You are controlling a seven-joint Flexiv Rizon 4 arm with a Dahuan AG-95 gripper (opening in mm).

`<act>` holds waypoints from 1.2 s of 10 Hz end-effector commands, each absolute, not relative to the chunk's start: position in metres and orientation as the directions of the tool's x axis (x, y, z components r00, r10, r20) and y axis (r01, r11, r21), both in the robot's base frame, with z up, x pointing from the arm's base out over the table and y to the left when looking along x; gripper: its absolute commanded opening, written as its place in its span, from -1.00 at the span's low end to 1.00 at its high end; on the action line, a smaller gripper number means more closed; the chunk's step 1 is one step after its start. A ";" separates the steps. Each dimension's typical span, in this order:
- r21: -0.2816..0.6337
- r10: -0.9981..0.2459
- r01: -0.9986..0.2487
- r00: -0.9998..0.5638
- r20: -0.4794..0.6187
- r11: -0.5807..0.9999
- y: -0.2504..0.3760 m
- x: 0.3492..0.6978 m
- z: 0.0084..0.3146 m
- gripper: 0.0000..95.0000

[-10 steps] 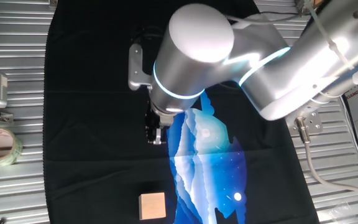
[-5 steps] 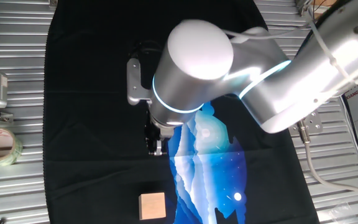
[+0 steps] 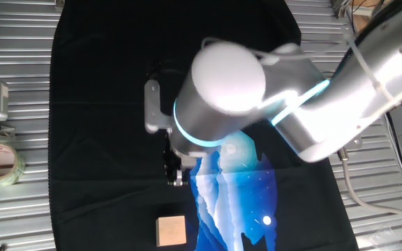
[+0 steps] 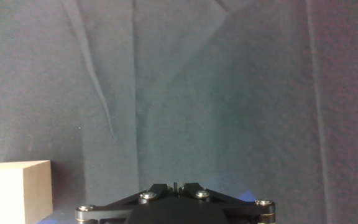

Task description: Approach and touch the side of the small block

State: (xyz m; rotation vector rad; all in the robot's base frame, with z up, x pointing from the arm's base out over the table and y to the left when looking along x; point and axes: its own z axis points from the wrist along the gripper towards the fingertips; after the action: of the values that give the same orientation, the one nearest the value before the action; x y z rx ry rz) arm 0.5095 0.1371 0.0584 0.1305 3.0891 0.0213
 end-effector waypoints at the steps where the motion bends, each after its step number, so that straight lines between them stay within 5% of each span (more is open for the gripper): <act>1: 0.005 0.097 0.096 -0.994 -0.055 0.995 0.142 0.509 0.054 -1.00; 12: 0.016 0.117 0.117 -0.991 -0.060 0.993 0.170 0.513 0.055 -1.00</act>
State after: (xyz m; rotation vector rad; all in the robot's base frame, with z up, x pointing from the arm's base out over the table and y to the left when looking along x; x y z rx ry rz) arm 0.5149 0.1708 0.0543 0.1793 3.0740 0.0234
